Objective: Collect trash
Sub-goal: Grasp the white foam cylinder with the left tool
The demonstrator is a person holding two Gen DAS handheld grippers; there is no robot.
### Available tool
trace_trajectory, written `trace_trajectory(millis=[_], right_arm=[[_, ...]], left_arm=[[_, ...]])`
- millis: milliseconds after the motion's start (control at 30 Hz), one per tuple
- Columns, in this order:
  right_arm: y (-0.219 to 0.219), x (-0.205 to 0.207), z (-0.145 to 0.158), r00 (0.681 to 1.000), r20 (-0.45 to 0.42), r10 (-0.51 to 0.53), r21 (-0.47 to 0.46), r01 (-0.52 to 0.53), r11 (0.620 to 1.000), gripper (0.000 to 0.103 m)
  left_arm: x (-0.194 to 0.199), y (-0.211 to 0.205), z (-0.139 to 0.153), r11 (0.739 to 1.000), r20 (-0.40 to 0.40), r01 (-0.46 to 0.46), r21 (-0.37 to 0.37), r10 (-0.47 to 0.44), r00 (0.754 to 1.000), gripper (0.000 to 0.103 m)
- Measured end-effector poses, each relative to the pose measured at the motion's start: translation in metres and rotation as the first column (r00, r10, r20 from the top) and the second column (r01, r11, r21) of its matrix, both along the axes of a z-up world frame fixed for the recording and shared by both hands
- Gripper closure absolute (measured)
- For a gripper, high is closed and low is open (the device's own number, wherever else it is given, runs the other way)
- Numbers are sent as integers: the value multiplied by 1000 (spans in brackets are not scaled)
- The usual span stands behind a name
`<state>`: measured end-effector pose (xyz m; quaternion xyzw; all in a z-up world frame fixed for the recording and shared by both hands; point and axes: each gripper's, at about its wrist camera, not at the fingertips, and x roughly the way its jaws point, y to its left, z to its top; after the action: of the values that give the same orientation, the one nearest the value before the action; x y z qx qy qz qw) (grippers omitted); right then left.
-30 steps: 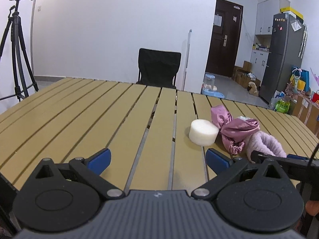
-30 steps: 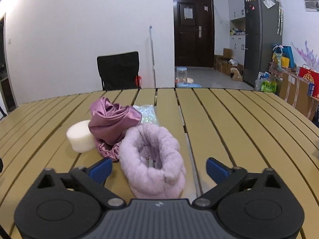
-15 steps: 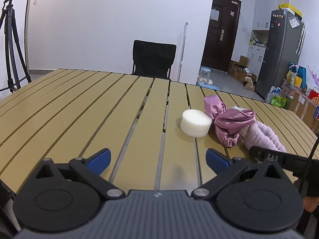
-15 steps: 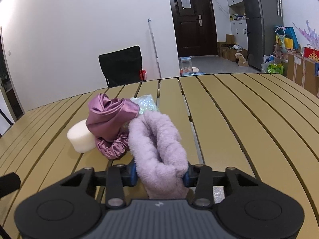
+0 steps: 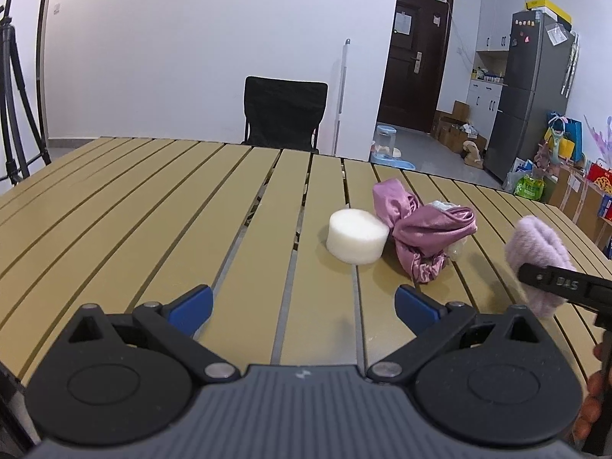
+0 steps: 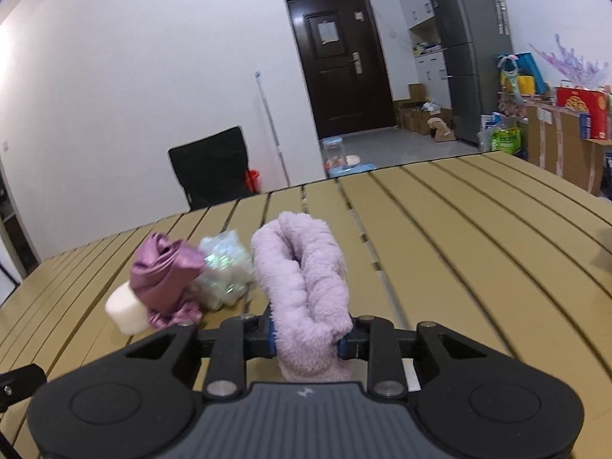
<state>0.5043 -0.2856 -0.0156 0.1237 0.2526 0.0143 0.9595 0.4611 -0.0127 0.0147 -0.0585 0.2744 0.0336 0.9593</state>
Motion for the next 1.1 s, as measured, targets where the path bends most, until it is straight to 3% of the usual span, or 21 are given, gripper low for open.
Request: trace_trajectory(millis=[333,500,733,933,1033,1100], right_arm=[[-50,-1,1,995,20,-100,46,99,994,77],[-60,4,-4,994,17,-111,46,110,993,77],[-70,8,-7,991,14,-130,54,129,990,77],[-69,12,-8,990,12,-139,70,138,988,77],[-66,11,-9,991,13,-136,68,135,989,77],[-65,9,-9,991,14,-134,66,133,989,77]], left_arm=[[53,-20,-5,991,-80,104,87,-97,992,0],[90,-25,-12,983,-113,117,140,-102,988,0],[137,-31,-26,982,-175,142,126,-119,977,0],[156,-32,-33,984,-190,133,119,-109,976,1],[155,-32,-32,984,-187,139,113,-116,975,18],[154,-32,-33,983,-192,154,105,-132,973,44]])
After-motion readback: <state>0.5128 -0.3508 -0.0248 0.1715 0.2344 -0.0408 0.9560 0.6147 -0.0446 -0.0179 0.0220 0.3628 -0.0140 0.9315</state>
